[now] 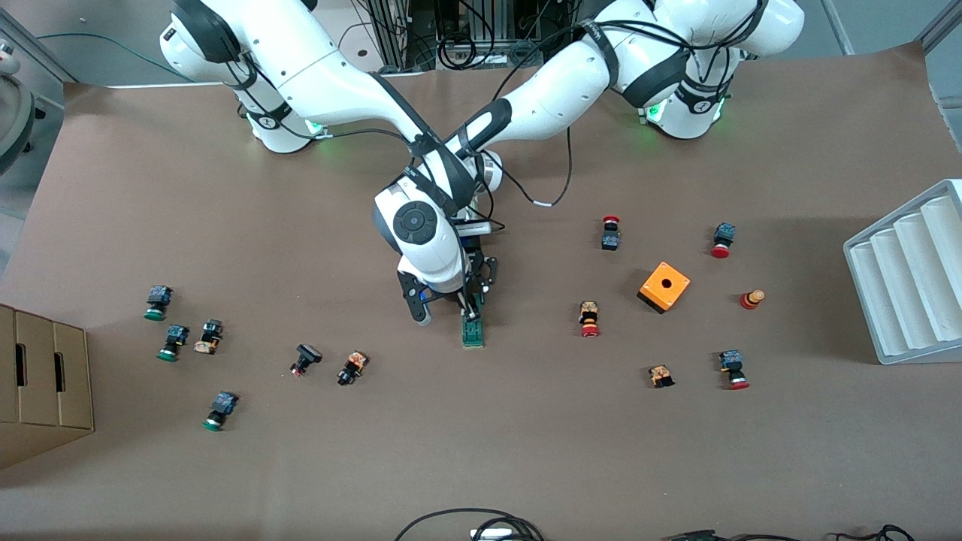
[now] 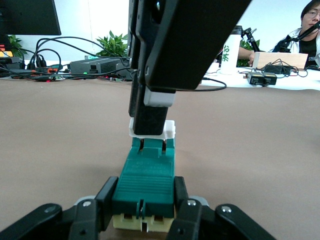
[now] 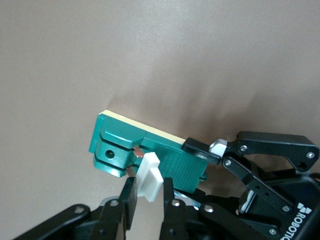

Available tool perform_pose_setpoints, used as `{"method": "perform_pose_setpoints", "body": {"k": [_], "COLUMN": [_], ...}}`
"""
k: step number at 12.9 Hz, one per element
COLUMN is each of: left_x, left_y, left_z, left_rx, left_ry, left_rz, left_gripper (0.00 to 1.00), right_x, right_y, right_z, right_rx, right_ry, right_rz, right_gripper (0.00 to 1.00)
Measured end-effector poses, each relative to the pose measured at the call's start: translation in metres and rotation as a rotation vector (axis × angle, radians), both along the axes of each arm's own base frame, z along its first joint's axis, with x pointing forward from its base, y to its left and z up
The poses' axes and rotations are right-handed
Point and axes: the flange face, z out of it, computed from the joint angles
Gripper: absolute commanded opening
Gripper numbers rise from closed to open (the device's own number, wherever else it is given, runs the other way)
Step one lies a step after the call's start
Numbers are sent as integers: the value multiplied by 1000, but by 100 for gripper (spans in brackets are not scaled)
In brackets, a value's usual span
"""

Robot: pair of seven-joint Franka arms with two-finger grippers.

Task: Close load switch with both arms

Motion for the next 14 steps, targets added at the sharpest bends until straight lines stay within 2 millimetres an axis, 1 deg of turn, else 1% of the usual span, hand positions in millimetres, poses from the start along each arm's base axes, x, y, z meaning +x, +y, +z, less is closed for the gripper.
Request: {"method": "perform_pose_setpoints", "body": {"k": [1,2,3,6,14], "left_x": [0,0,0,0,0], "left_y": [0,0,0,0,0], "left_z": [0,0,0,0,0], "left_rx": [0,0,0,0,0], "left_ry": [0,0,0,0,-1], "left_rz": [0,0,0,0,-1], "left_gripper": [50,50,50,50,50], "right_x": [0,0,0,1,11], "right_y": [0,0,0,0,-2], "right_z": [0,0,0,4,12], "right_rx": [0,0,0,3,17], "right_ry": [0,0,0,-2,-18], "right_rz": [0,0,0,-1,-14], "right_gripper": [27,24,18,13,13]}}
